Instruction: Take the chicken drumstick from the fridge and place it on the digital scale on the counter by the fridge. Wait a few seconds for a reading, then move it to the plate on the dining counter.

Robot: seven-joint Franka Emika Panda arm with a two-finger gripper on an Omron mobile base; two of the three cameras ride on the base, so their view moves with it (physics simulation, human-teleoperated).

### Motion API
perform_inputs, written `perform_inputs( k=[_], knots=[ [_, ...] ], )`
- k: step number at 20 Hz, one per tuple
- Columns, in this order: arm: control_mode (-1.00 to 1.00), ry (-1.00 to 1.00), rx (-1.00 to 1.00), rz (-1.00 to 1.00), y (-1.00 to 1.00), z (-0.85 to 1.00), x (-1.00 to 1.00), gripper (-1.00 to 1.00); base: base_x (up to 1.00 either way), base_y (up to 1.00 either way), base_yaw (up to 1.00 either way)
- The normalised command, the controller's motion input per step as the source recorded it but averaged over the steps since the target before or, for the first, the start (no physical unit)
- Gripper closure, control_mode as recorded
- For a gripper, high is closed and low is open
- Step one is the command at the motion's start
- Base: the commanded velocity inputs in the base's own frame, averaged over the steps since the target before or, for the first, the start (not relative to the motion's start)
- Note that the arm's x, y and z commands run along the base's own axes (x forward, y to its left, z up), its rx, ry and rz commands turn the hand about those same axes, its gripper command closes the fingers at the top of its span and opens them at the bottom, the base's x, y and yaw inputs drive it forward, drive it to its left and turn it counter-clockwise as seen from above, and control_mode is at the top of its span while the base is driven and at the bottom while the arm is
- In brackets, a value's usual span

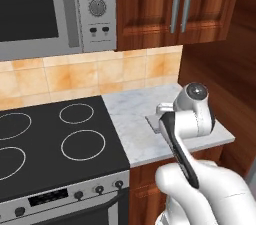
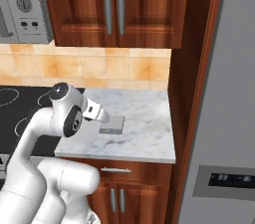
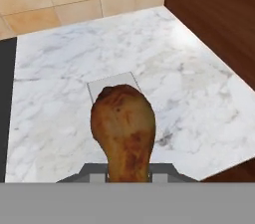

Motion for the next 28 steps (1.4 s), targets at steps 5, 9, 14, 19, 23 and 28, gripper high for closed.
perform_inputs(
  k=[5, 9, 14, 19, 23, 28],
  knots=[
    [-1.00, 0.00, 0.00, 0.07, 0.00, -0.57, 1.00, 1.00, 0.00, 0.00, 0.00],
    [-1.00, 0.00, 0.00, 0.04, 0.00, -0.46, 0.75, 1.00, 0.00, 0.00, 0.00],
    [-1.00, 0.02, 0.00, 0.00, 0.00, -0.54, 0.33, 1.00, 0.00, 0.00, 0.00],
    [-1.00, 0.02, 0.00, 0.00, 0.00, -0.48, 0.14, 1.00, 0.00, 0.00, 0.00],
    [-1.00, 0.00, 0.00, 0.00, -0.01, -0.23, 0.17, 1.00, 0.00, 0.00, 0.00],
    [-1.00, 0.08, 0.00, 0.00, 0.00, -0.26, 0.21, 1.00, 0.00, 0.00, 0.00]
  ],
)
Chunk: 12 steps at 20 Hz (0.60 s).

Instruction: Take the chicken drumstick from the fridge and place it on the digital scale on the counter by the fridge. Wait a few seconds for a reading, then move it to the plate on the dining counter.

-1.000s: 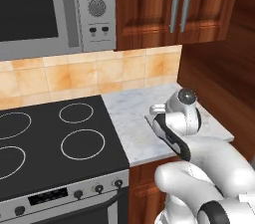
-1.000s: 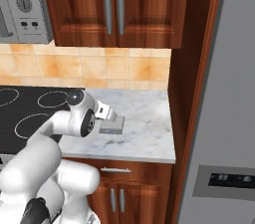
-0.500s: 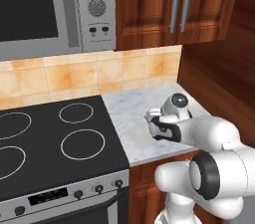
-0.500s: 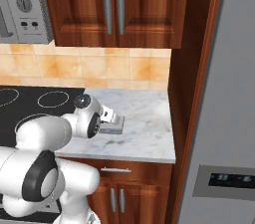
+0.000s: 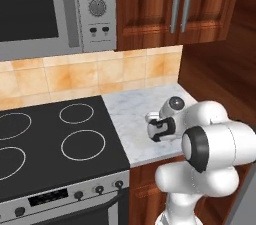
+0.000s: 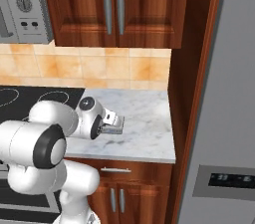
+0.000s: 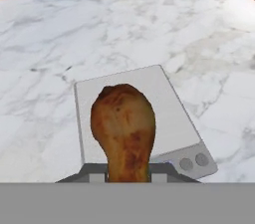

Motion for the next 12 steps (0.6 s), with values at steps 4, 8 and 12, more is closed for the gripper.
perform_inputs(
  k=[4, 8, 12],
  knots=[
    [-1.00, 0.11, 0.00, 0.00, 0.00, -0.20, 0.26, 1.00, 0.00, 0.00, 0.00],
    [-1.00, 0.11, 0.00, 0.00, 0.00, -0.14, 0.28, 1.00, 0.00, 0.00, 0.00],
    [-1.00, 0.09, 0.00, 0.00, 0.00, -0.21, 0.25, 1.00, 0.00, 0.00, 0.00]
  ],
)
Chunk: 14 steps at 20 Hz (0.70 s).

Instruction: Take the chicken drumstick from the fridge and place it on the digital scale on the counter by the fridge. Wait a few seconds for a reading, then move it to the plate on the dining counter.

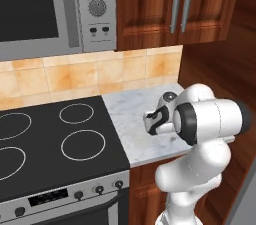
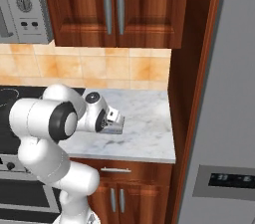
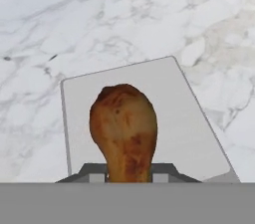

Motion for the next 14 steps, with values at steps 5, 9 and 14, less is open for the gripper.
perform_inputs(
  k=[5, 9, 14],
  knots=[
    [-1.00, 0.02, 0.00, 0.00, 0.00, -0.32, 0.32, 1.00, 0.00, 0.00, 0.00],
    [-1.00, 0.00, 0.00, 0.00, 0.00, -0.44, 0.21, -1.00, 0.00, 0.00, 0.00],
    [-1.00, 0.00, 0.00, 0.00, -0.01, -0.31, -0.05, -1.00, 0.00, 0.00, 0.00]
  ],
)
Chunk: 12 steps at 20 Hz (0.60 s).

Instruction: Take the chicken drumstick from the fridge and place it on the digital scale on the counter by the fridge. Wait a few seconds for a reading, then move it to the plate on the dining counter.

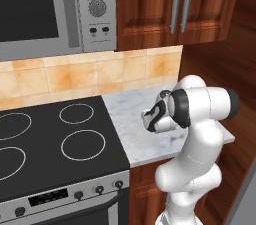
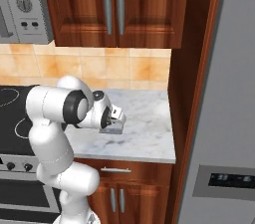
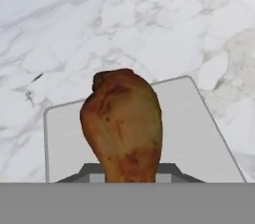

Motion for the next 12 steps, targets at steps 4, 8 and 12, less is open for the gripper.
perform_inputs(
  k=[4, 8, 12],
  knots=[
    [-1.00, -0.01, 0.00, 0.00, -0.04, 0.01, -0.22, -1.00, 0.00, 0.00, 0.00],
    [-1.00, -0.06, 0.02, 0.00, 0.00, 0.33, -0.35, -1.00, 0.00, 0.00, 0.00],
    [-1.00, -0.05, 0.06, 0.00, 0.00, 0.62, -0.44, -1.00, 0.00, 0.00, 0.00]
  ],
)
